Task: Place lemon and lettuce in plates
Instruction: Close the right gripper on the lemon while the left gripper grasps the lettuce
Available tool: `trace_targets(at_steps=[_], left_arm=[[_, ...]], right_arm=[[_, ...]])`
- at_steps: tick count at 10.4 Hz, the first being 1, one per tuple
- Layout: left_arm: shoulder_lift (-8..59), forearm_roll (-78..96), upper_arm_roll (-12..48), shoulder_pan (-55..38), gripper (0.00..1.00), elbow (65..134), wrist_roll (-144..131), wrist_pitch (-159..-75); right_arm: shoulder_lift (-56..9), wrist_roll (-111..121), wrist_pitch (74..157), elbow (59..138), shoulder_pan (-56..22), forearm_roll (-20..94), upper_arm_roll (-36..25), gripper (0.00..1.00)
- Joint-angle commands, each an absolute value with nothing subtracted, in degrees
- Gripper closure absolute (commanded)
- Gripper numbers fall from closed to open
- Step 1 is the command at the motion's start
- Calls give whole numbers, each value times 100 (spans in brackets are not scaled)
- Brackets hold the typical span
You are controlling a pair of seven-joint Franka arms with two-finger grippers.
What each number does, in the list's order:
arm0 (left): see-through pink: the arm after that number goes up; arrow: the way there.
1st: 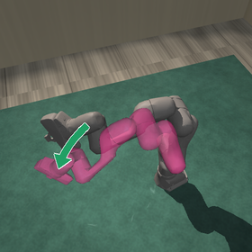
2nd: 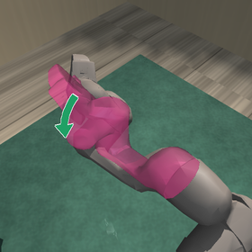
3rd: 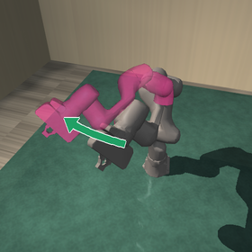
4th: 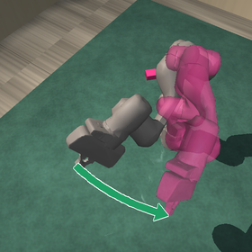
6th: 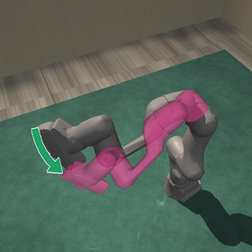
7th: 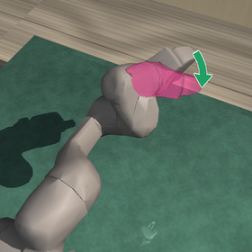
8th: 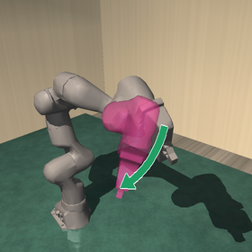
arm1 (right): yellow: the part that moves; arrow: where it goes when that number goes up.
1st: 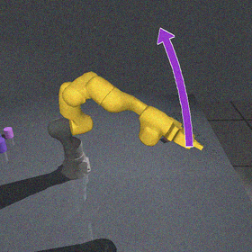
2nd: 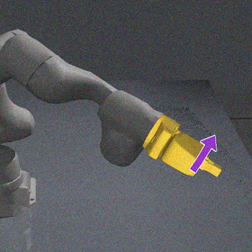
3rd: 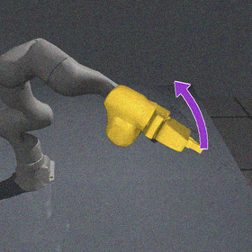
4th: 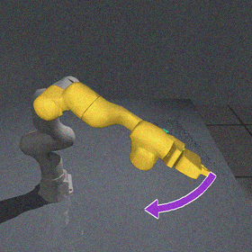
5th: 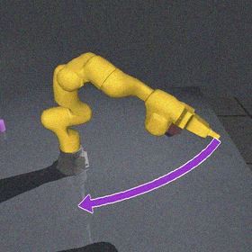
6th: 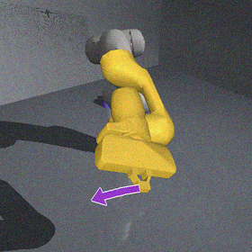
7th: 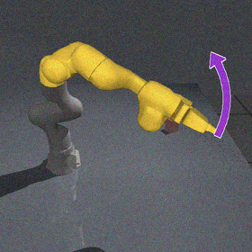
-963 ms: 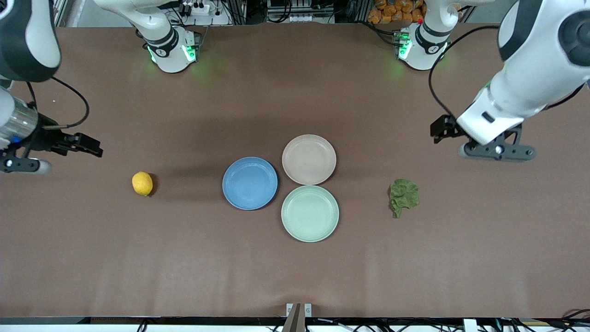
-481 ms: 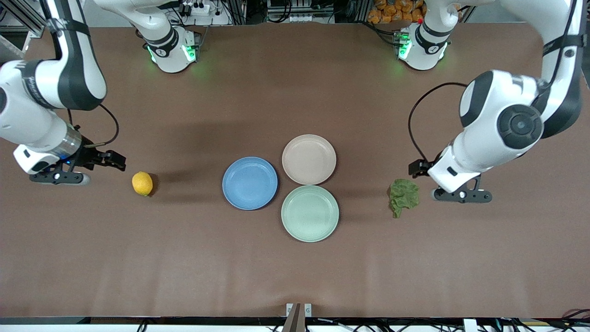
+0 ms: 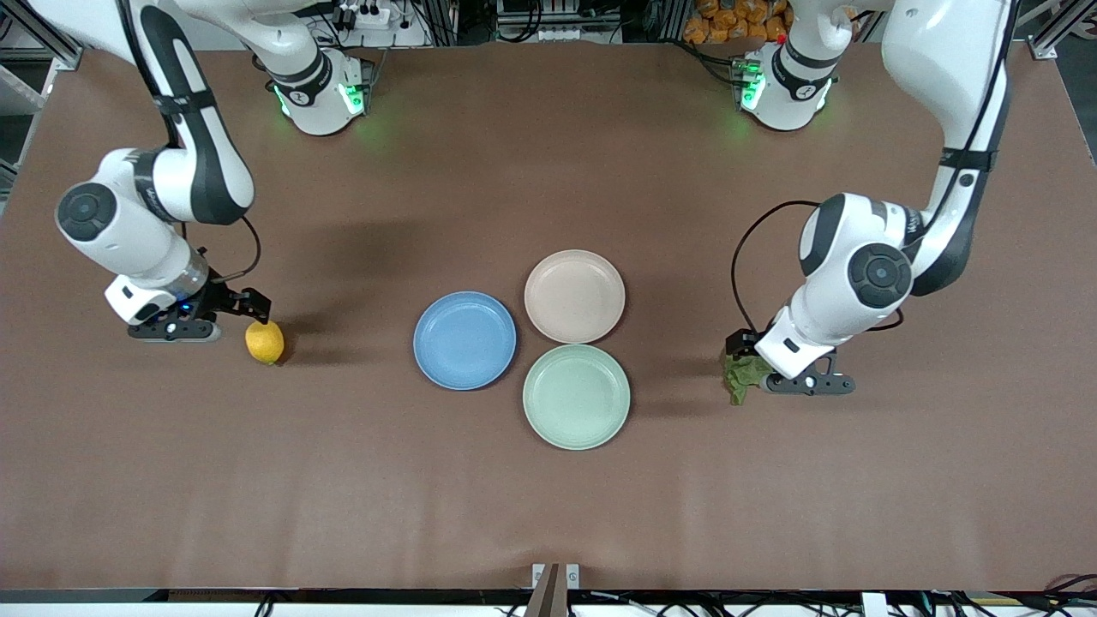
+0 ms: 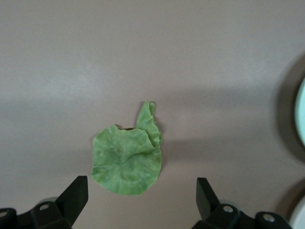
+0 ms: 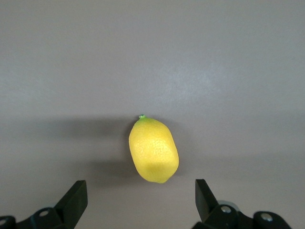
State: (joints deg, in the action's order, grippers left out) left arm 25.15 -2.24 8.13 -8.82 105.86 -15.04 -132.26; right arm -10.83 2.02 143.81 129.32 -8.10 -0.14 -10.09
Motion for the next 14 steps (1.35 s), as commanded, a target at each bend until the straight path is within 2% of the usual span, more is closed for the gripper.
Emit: trace_targets(at_steps=[1, 6, 11, 12, 14], left_arm=[[2609, -255, 817, -923, 0, 10775, -1652, -13438], [3216, -615, 782, -870, 0, 10749, -1766, -14088], [3436, -756, 774, -844, 0, 10758, -1767, -14247], [3480, -756, 773, -844, 0, 10758, -1767, -14247], [3533, -756, 773, -844, 0, 10758, -1767, -14247]], right_arm=[[-1291, 290, 14781, 13008, -721, -70, -958, 0], [-1906, 325, 15546, 13034, -615, -70, -958, 0], [-2364, 316, 16180, 13025, -606, -70, -949, 0], [-2382, 316, 16181, 13017, -606, -70, -949, 16], [-2382, 290, 16146, 13008, -615, -70, -941, 76]])
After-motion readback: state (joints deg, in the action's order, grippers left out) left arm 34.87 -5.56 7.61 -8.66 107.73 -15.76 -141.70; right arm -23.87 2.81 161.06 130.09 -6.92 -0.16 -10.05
